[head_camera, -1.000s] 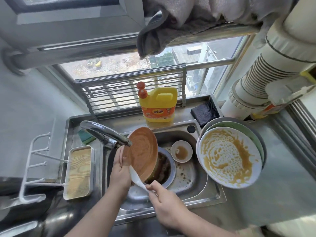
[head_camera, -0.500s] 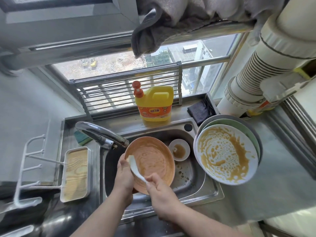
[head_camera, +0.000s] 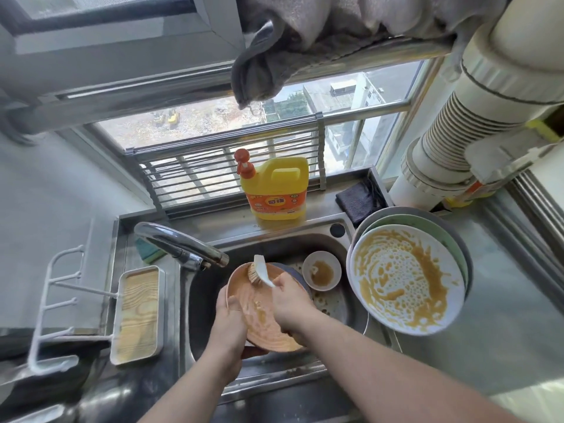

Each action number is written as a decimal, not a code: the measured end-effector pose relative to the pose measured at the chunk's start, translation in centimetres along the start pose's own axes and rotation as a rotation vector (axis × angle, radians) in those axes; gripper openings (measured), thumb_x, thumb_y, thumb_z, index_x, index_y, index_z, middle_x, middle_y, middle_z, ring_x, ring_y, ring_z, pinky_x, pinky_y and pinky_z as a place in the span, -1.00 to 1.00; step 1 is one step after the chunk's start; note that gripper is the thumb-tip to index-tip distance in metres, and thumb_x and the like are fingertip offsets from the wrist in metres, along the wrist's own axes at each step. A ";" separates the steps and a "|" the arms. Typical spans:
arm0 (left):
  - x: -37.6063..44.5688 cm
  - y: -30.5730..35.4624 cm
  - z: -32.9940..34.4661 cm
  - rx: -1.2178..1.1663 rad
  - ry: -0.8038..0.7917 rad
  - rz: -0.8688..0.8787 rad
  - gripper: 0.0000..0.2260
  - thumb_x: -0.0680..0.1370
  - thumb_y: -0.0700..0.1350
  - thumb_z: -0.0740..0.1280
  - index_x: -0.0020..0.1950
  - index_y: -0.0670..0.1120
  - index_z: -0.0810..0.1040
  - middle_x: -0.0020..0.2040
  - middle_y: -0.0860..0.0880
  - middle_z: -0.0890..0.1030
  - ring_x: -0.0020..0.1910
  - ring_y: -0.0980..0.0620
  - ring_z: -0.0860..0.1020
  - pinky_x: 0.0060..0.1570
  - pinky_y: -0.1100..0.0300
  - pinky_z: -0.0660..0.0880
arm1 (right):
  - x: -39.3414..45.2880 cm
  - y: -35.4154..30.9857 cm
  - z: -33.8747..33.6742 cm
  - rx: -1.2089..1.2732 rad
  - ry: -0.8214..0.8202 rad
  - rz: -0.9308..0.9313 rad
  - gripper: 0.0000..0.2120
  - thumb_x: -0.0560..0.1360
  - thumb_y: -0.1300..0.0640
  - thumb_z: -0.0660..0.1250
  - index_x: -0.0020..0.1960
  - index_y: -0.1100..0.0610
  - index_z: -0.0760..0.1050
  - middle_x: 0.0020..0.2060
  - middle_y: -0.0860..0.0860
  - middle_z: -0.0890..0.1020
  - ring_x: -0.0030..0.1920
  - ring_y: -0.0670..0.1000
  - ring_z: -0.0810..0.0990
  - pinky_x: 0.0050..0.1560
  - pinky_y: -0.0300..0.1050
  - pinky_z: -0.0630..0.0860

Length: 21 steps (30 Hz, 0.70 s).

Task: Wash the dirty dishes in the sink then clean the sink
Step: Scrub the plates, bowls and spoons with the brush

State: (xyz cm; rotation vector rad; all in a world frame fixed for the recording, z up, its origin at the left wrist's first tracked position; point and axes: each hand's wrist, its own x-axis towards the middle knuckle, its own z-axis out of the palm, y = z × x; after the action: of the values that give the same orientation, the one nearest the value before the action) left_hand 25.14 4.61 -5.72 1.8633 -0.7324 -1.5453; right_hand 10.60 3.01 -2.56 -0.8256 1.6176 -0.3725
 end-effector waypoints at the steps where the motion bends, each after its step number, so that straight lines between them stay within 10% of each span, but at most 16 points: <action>1: 0.0 -0.1 0.0 0.001 0.009 -0.017 -0.73 0.78 0.13 0.01 0.23 0.38 0.48 0.13 0.06 0.69 0.04 0.04 0.72 -0.16 0.06 0.71 | 0.3 0.4 -0.1 0.002 0.035 0.039 -0.77 0.67 0.06 0.00 0.19 -0.18 0.37 0.00 0.06 0.57 -0.21 0.04 0.49 -0.34 -0.09 0.42; 8: 1.1 0.6 -2.1 0.008 0.128 -0.131 -0.75 0.76 0.18 -0.03 0.26 0.36 0.42 0.17 -0.16 0.62 0.10 -0.30 0.66 -0.08 -0.34 0.67 | -4.2 2.3 3.6 0.019 -0.241 -0.013 -0.83 0.51 -0.20 0.09 0.05 -0.35 0.40 -0.12 0.04 0.59 -0.38 0.00 0.48 -0.56 -0.25 0.34; 11: 1.6 1.1 -3.3 0.010 0.194 -0.081 -0.71 0.77 0.14 0.01 0.12 0.45 0.49 0.19 -0.20 0.63 0.12 -0.35 0.64 0.00 -0.45 0.61 | -4.7 3.7 0.5 -0.173 -0.238 -0.116 -0.84 0.56 -0.19 0.08 0.08 -0.36 0.38 -0.08 0.01 0.64 -0.21 0.06 0.60 -0.27 -0.08 0.56; 16: 0.8 1.5 -2.9 -0.015 0.167 -0.013 -0.70 0.75 0.21 0.00 0.14 0.51 0.50 0.14 -0.07 0.66 0.06 -0.28 0.69 -0.17 -0.36 0.66 | -1.2 5.3 -4.2 -0.333 0.009 -0.080 -0.81 0.71 -0.06 0.04 0.13 -0.07 0.41 0.03 0.04 0.66 0.04 0.14 0.61 0.10 0.09 0.56; 21: 1.4 1.1 -2.8 0.134 0.310 0.109 -0.75 0.77 0.12 0.02 0.35 0.36 0.40 0.18 -0.06 0.63 0.10 -0.16 0.61 0.00 -0.04 0.64 | -5.1 7.0 2.1 -0.209 -0.174 -0.191 -0.66 0.53 -0.30 0.06 0.21 -0.25 0.42 -0.02 -0.06 0.68 0.01 0.00 0.63 0.13 -0.01 0.55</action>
State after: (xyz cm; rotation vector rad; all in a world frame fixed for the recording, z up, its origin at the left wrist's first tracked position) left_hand 28.10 3.08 -5.40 2.0625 -0.7927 -1.1285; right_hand 10.66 11.78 -3.91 -1.1449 1.4355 -0.2596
